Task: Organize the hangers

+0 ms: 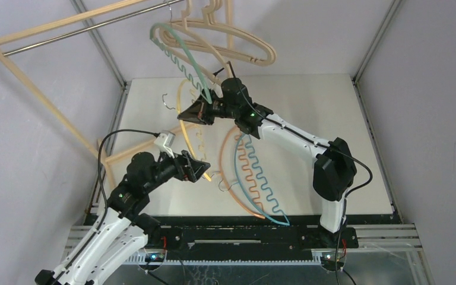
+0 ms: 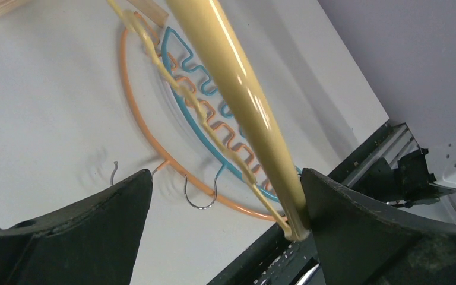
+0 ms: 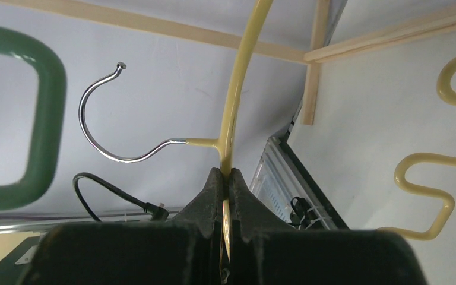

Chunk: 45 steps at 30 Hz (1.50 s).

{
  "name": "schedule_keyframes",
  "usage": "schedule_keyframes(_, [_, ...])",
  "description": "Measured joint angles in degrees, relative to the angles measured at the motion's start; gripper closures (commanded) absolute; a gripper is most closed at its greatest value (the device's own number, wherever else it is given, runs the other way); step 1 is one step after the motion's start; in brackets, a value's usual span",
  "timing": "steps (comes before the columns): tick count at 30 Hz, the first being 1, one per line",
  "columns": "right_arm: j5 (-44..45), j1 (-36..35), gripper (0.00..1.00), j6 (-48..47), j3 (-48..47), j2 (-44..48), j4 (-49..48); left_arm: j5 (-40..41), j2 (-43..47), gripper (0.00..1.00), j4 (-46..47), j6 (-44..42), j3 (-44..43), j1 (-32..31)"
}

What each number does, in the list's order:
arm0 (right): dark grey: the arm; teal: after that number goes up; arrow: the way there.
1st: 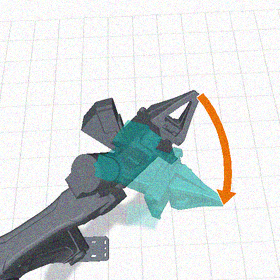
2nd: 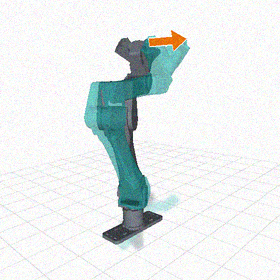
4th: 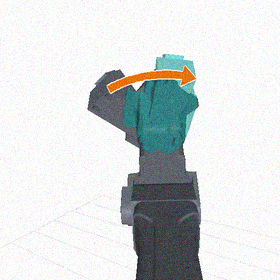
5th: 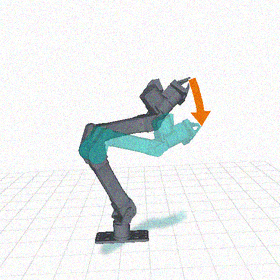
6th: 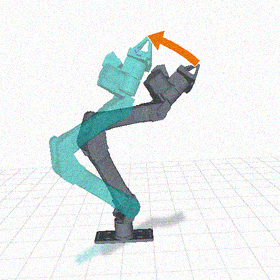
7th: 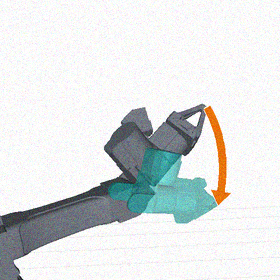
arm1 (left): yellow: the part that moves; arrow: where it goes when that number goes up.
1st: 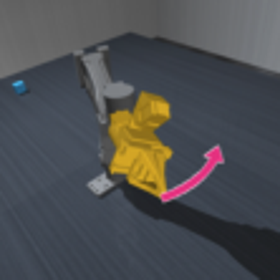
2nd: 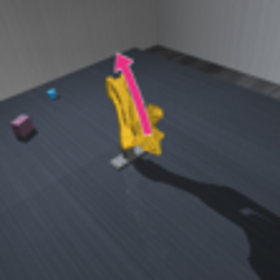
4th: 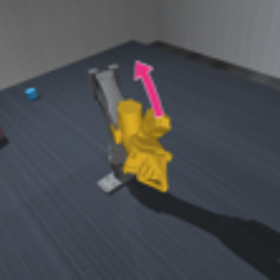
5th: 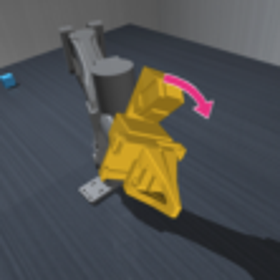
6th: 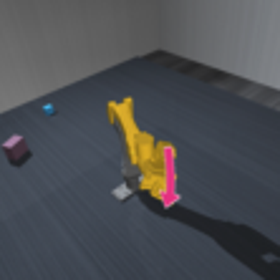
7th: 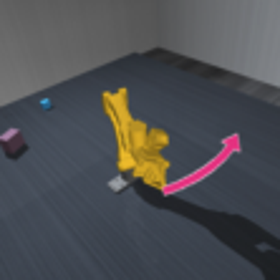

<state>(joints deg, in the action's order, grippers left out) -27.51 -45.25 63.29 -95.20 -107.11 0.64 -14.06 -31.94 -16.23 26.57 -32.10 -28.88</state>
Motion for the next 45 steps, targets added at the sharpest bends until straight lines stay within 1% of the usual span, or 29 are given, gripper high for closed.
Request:
schedule_keyframes(3, [0.00,-1.11,1.00,0.28,-0.81,-0.52,0.00,2.45,-0.22,0.01,0.74,0.48,0.00,-0.87])
schedule_keyframes(5, [0.13,-1.81,1.00,0.26,-0.87,-0.70,-0.02,4.31,-0.15,0.05,0.70,0.61,-0.09,-1.11])
schedule_keyframes(10, [0.39,-3.37,1.00,1.16,-0.81,-0.70,-1.29,9.60,-1.03,0.40,-1.31,1.03,-3.39,-1.46])
schedule_keyframes(11, [0.37,-3.61,1.00,1.57,-0.59,-0.70,-2.08,10.58,-1.38,0.48,-1.70,0.76,-4.39,-1.53])
schedule_keyframes(14, [0.31,-3.76,1.00,2.64,0.81,-0.68,-4.98,12.74,-2.19,0.79,-2.14,0.48,-5.55,-1.77])
schedule_keyframes(15, [0.39,-3.74,1.00,2.91,1.44,-0.68,-5.66,13.42,-2.40,0.87,-2.43,0.66,-5.55,-1.81])
schedule_keyframes(16, [0.35,-3.61,1.00,3.32,2.19,-0.63,-6.43,14.95,-2.82,0.94,-3.37,0.94,-5.53,-1.88])
schedule_keyframes(17, [0.22,-3.39,1.00,3.30,2.64,-0.46,-6.84,16.15,-3.13,0.99,-4.07,1.27,-5.31,-1.73])
schedule_keyframes(20, [0.37,-2.84,1.00,3.34,4.52,0.00,-7.78,18.40,-4.22,1.00,-4.44,0.94,-5.14,-1.84])
schedule_keyframes(21, [0.42,-2.78,0.92,3.41,5.35,0.28,-8.20,18.69,-4.35,1.00,-4.87,0.90,-5.07,-2.12])
schedule_keyframes(22, [0.59,-2.71,0.87,3.41,6.16,0.63,-8.44,18.75,-4.39,1.00,-5.05,0.85,-5.03,-2.23])
schedule_keyframes(24, [0.72,-2.47,0.83,3.67,8.72,2.01,-9.14,19.15,-4.26,1.00,-5.88,0.46,-5.03,-2.75])
schedule_keyframes(25, [0.76,-2.34,0.76,3.72,9.31,2.43,-9.09,19.26,-4.11,1.00,-6.25,0.22,-5.03,-2.97])
schedule_keyframes(27, [0.13,-1.70,0.58,4.11,12.00,4.15,-9.44,20.13,-3.89,1.00,-7.37,-0.31,-5.03,-3.37])
schedule_keyframes(28, [-0.31,-1.16,0.51,4.17,13.86,5.40,-9.84,21.81,-3.85,1.00,-8.55,-0.50,-5.25,-3.26])
schedule_keyframes(31, [-1.55,0.15,0.40,4.52,18.93,9.03,-9.99,26.36,-4.09,1.00,-11.96,-0.92,-6.58,-2.80])
schedule_keyframes(33, [-1.88,1.25,0.38,4.11,21.59,10.62,-9.92,29.62,-4.61,1.00,-14.56,-1.22,-8.79,-2.80])
schedule_keyframes(37, [-1.62,3.93,0.36,2.16,27.89,14.36,-8.22,35.36,-5.92,1.00,-16.83,-2.56,-14.19,-2.80])
schedule_keyframes(42, [1.66,6.03,0.34,-4.63,33.38,21.03,0.74,41.35,-9.20,1.00,-17.94,-6.27,-22.84,-2.12])
schedule_keyframes(45, [5.79,6.12,0.33,-10.19,35.54,26.53,6.75,42.40,-11.63,1.00,-18.01,-9.62,-27.82,1.18])
